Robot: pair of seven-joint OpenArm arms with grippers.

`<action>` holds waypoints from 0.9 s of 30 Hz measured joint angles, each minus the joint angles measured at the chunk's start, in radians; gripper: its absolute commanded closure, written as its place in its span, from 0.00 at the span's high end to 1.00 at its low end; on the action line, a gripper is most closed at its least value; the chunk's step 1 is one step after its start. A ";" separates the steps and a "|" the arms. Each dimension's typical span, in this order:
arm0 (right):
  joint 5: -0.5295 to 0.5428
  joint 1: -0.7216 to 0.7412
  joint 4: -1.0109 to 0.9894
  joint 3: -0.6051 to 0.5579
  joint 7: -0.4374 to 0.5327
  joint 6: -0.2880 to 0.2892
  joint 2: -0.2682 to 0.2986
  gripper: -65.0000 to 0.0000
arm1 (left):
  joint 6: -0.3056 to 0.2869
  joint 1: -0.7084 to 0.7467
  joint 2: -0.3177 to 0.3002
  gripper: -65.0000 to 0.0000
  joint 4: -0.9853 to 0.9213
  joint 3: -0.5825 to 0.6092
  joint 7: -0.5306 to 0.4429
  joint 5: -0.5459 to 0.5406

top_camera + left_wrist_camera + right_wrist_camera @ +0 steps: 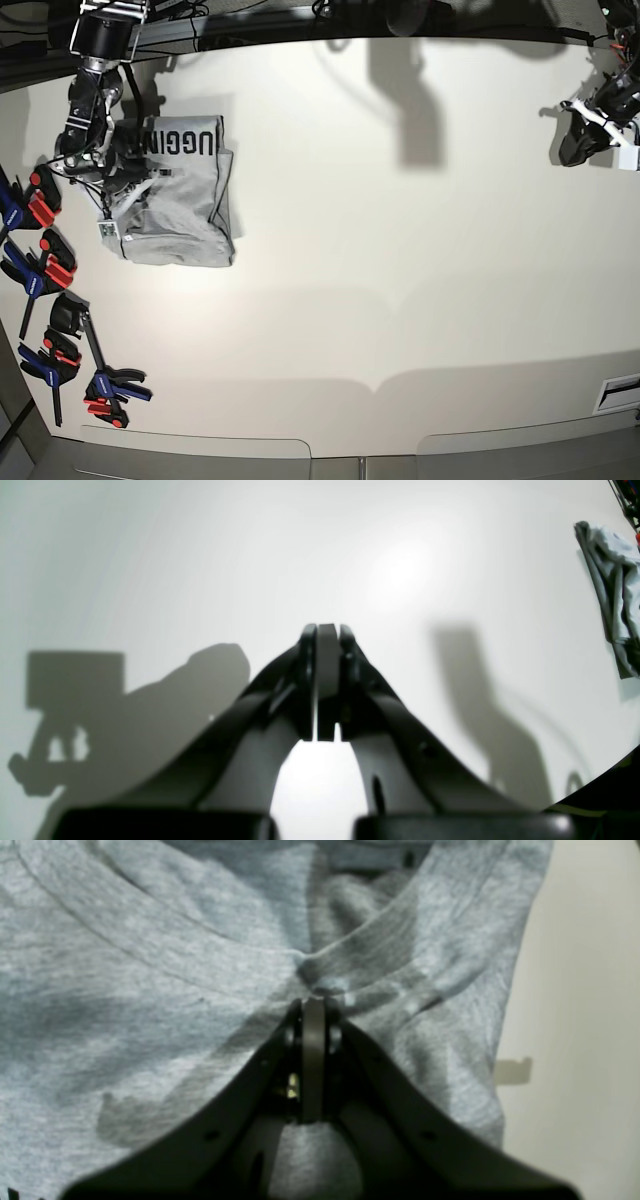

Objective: Fold the T-shirt properly
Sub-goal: 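Carry the bundle with the right gripper beside the clamps and lower it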

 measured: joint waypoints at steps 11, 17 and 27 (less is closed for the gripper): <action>-0.032 0.013 0.050 -0.001 -0.040 -0.007 0.011 0.00 | 0.000 0.000 0.000 0.00 0.000 0.000 -0.021 0.000; 0.066 0.066 0.193 -0.001 -0.073 -0.019 0.010 0.00 | -0.007 0.000 0.000 0.00 0.000 0.000 -0.027 0.000; 0.248 0.042 0.356 0.000 -0.048 0.046 0.010 0.00 | -0.010 0.016 -0.005 0.00 0.161 -0.002 -0.016 -0.001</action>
